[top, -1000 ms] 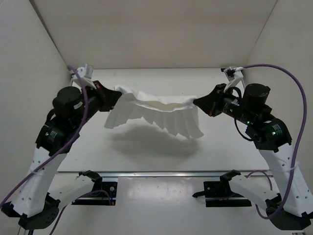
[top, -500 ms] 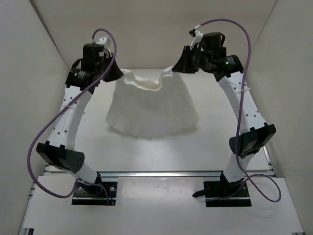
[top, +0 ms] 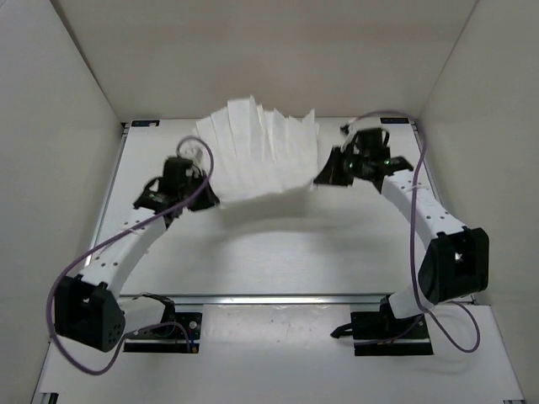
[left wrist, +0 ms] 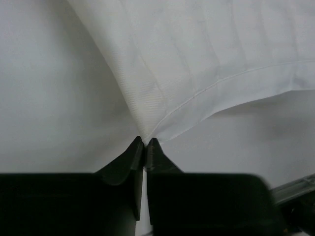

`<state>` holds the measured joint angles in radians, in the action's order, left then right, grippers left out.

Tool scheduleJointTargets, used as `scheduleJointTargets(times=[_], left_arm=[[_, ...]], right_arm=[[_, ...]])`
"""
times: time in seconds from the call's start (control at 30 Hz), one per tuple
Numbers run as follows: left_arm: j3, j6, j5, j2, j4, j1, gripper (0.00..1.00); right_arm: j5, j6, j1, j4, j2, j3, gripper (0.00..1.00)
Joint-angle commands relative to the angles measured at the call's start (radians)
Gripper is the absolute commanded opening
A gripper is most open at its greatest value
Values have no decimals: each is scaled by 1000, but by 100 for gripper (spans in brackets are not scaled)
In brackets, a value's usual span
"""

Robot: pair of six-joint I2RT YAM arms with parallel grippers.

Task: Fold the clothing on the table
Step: Flatten the skirt out, then fold the skirt

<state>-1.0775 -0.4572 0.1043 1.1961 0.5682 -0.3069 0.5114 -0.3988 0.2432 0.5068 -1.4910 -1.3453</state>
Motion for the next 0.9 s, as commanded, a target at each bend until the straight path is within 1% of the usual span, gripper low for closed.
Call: scheduleJointTargets(times=[0.0, 0.03, 0.07, 0.1, 0.13, 0.17, 0.2, 0.3, 0.37, 0.43, 0.57, 0.7, 0.8, 0.83, 0.87], left_arm=[[282, -66, 63, -9, -132, -38, 22], [372, -67, 73, -18, -167, -47, 34], [448, -78, 84, -36, -192, -54, 45], [483, -81, 78, -50, -201, -69, 50], [534, -93, 68, -84, -212, -78, 54], [574, -98, 75, -123, -212, -78, 56], [586, -104, 63, -144, -209, -86, 59], [640, -118, 51, -246, -180, -71, 62], [660, -123, 38, -271, -179, -80, 63], [671, -136, 38, -262, -189, -96, 62], [665, -165, 31, -216, -200, -175, 64], [689, -195, 28, -168, -278, -204, 64], [689, -208, 17, -113, -300, -237, 64], [694, -216, 17, -104, -309, -239, 63], [697, -224, 15, -96, -321, -248, 58]], right_arm=[[-36, -70, 28, -134, 50, 240, 1], [-74, -78, 42, -146, 60, 327, 4], [-97, -84, 60, -158, 72, 398, 14], [-140, -90, 77, -162, 87, 457, 29], [-167, -94, 85, -157, 110, 481, 35], [-168, -92, 105, -181, 124, 529, 41], [-172, -101, 108, -200, 139, 570, 46], [-209, -100, 126, -215, 201, 642, 48], [-249, -95, 128, -200, 207, 659, 48], [-278, -100, 125, -186, 204, 669, 48], [-344, -91, 140, -166, 201, 692, 48], [-329, -87, 130, -186, 193, 730, 48], [-327, -94, 148, -212, 169, 739, 49], [-324, -92, 145, -223, 154, 747, 48], [-317, -101, 146, -228, 144, 750, 47]])
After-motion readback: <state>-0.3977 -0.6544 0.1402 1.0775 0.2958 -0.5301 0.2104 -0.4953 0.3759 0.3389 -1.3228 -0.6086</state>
